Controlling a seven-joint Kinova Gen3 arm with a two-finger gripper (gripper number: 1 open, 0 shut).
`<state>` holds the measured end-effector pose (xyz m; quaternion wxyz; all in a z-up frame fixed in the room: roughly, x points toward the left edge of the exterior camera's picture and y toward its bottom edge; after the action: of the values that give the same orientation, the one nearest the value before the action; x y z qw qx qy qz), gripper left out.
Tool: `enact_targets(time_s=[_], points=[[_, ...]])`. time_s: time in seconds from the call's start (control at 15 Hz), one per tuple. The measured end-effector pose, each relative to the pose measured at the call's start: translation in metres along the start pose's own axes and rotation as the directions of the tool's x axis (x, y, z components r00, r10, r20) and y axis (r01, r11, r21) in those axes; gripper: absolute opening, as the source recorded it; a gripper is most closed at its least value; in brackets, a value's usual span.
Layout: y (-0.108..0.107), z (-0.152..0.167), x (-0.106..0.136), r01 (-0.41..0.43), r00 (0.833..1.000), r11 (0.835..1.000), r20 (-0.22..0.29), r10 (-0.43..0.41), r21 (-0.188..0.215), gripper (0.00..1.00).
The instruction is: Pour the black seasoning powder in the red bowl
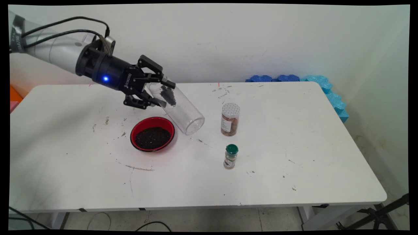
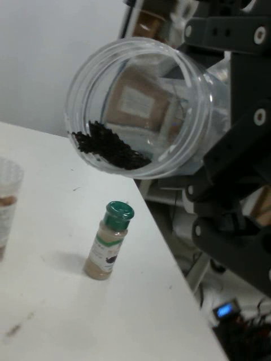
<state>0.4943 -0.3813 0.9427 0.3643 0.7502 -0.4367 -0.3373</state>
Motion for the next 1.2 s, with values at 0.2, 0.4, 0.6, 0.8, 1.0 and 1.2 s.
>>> enact_targets(time_s=[0.2,0.4,0.6,0.8,1.0,1.2], points=[[0.009,0.001,-0.002,-0.177,0.984,0.984,0.006,0.177,0.011,0.00],[0.017,0.002,-0.003,-0.350,0.937,0.936,0.014,0.350,0.025,0.00],[0.024,0.004,-0.005,-0.490,0.872,0.871,0.027,0.489,0.036,0.00],[0.031,0.006,-0.008,-0.617,0.787,0.786,0.038,0.616,0.042,0.00],[0.037,0.008,-0.009,-0.721,0.693,0.691,0.047,0.720,0.051,0.00],[0.044,0.011,-0.010,-0.833,0.553,0.550,0.063,0.831,0.061,0.00]])
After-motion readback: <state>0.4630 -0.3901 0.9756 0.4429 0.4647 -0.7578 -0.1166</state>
